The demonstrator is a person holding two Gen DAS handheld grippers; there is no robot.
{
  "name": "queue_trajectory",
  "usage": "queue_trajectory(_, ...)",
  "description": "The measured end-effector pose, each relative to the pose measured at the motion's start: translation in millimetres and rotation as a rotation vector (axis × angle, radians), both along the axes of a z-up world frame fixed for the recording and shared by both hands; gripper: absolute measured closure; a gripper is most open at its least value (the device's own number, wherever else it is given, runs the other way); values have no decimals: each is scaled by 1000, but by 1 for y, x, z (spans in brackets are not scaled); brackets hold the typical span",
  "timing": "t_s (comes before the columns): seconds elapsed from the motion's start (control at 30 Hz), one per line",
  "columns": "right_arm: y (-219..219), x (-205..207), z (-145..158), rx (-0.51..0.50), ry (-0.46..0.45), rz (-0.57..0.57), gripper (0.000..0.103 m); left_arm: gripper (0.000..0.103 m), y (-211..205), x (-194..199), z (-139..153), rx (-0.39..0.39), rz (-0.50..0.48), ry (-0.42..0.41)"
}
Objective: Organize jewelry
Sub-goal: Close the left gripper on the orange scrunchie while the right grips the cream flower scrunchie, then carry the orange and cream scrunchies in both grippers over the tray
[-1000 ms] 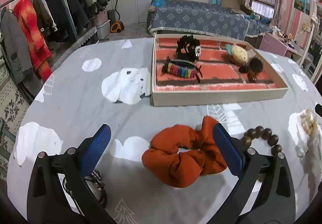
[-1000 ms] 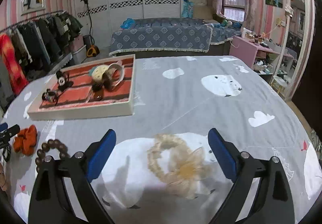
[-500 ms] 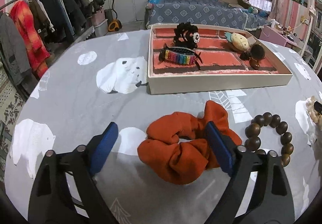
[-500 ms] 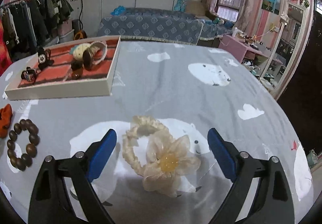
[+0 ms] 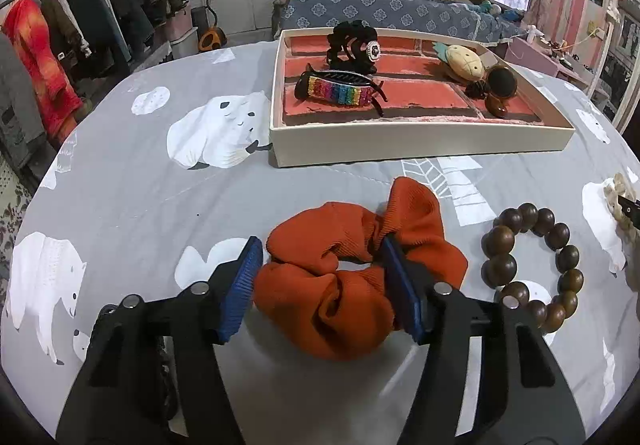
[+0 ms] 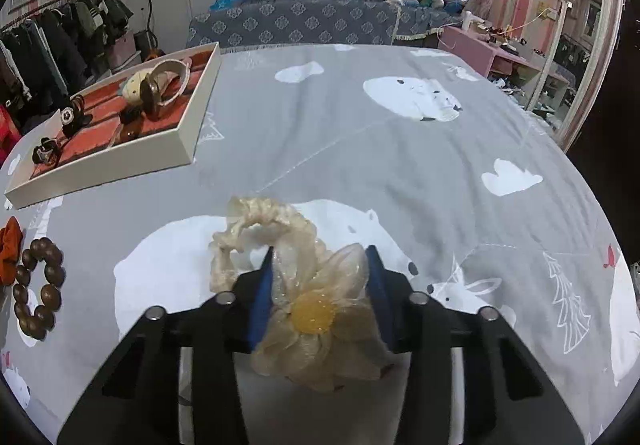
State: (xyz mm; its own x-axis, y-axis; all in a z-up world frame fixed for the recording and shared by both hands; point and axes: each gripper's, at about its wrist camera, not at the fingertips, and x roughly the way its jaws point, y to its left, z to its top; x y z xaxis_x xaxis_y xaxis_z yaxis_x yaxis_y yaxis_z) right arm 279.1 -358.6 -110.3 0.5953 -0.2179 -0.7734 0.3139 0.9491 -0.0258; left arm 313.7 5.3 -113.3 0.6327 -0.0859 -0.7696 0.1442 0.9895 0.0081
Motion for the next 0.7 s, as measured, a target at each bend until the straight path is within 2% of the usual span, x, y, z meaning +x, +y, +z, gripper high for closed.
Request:
queue_trajectory(0.13,-2,-3,2,14,-18,-7,74,57,-2,-1,0,-4,-7,-1)
queue_trajectory(0.3,-3,-5,4,13,-39,-3,78,73,-2,-1,0,-5,-13,-5)
queue_trajectory(0.5,-1,-6,6,5,-53,-1,80,81,-3,-1,1,-11,-23,-13)
queue_trajectory(0.7,5,-6,13,-20,-88,20,82,83,-4,-3,8,6,-18,-52)
